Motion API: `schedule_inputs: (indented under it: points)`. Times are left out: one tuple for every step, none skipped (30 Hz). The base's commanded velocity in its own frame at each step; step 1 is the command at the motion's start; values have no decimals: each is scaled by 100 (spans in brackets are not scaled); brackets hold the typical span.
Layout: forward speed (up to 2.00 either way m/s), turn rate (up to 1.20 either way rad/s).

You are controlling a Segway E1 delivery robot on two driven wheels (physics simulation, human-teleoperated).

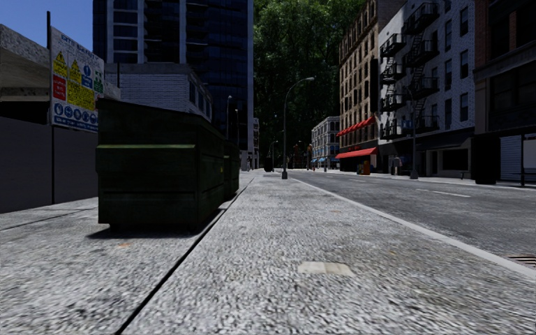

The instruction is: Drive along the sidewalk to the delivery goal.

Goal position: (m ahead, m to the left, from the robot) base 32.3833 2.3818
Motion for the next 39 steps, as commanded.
schedule_inputs:
  points:
    - [200, 0]
    - [200, 0]
    - [200, 0]
    - [200, 0]
    - [200, 0]
    - [200, 0]
    - [200, 0]
    - [200, 0]
    - [200, 0]
    - [200, 0]
    - [200, 0]
    - [200, 0]
    - [200, 0]
    - [200, 0]
    - [200, 0]
    - [200, 0]
    - [200, 0]
    - [200, 0]
    - [200, 0]
    - [200, 0]
    - [200, 0]
    - [200, 0]
    - [200, 0]
    - [200, 0]
    - [200, 0]
    - [200, 0]
    - [200, 0]
    - [200, 0]
    - [200, 0]
    - [200, 0]
    - [200, 0]
    - [200, 0]
    - [200, 0]
    - [200, 0]
    - [200, 0]
    - [200, 0]
    - [200, 0]
    - [200, 0]
    - [200, 0]
